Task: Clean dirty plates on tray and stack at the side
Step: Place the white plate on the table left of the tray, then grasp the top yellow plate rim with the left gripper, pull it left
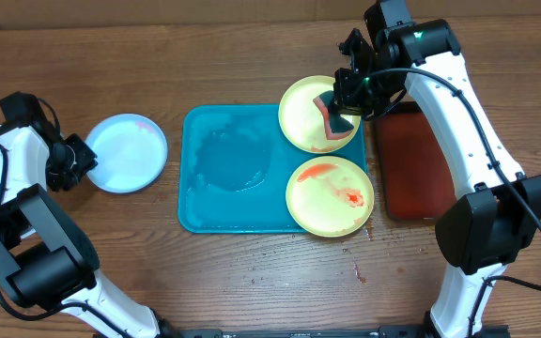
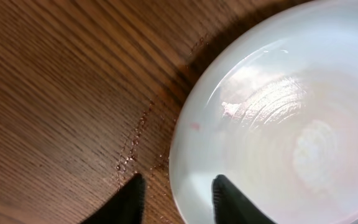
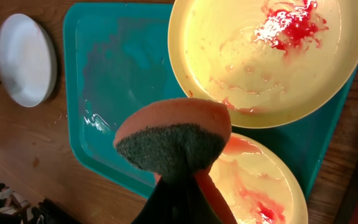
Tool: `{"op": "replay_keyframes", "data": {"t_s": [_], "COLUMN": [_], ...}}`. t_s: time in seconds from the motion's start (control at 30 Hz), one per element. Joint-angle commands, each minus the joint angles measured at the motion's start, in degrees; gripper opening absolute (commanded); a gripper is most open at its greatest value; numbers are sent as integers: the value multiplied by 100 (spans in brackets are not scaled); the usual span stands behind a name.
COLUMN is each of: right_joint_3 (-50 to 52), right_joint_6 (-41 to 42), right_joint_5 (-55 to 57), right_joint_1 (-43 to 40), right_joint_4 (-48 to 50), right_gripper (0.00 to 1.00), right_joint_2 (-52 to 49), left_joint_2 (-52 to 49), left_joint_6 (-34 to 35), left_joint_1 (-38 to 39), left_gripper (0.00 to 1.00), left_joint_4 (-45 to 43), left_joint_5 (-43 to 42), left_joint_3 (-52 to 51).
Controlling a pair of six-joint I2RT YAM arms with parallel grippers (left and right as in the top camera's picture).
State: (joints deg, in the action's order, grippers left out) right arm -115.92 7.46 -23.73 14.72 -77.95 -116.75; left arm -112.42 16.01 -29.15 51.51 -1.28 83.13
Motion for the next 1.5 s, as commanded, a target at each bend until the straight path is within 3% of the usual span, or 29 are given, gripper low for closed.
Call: {"op": "replay_keyframes", "data": {"t_s": [0.0,0.2,0.4,0.6,0.77,0.97,1.17,1.47], "right_joint_3": [-72,-72,-81,-85,-85,-72,-72,-68], "right_joint_6": [-7,-2,0,365,570,564,448,450], "right_joint_5": [-26,114,122,498,1178,1235,1241,1241], "right_joint_1": [-22,-46,-177,-619,-1062,-1399,-1425,-1425], "right_joint_4": [17,17,13,-50,-168,-334,-391,-380], "right_gripper": [4,4,4,4,4,4,4,4], "right_joint_2": [70,70,72,173,380,413,413,413], "left_joint_2": [15,201,304,302,216,-459,-1154,-1722], "left_joint_6": [-181,-660,-774,22,920,1281,1934,2041], "left_joint_1": [2,212,1154,2590,3901,5025,5222,5243], "left_gripper": [44,43,48,50,56,61,52,51], "left_joint_4": [131,704,907,492,-216,-1036,-1137,-1458], "left_joint_5": [109,-511,-1364,-1252,-442,-164,-61,-284], "left_joint_3": [258,1058,1720,1716,1716,1716,1716,1716]}}
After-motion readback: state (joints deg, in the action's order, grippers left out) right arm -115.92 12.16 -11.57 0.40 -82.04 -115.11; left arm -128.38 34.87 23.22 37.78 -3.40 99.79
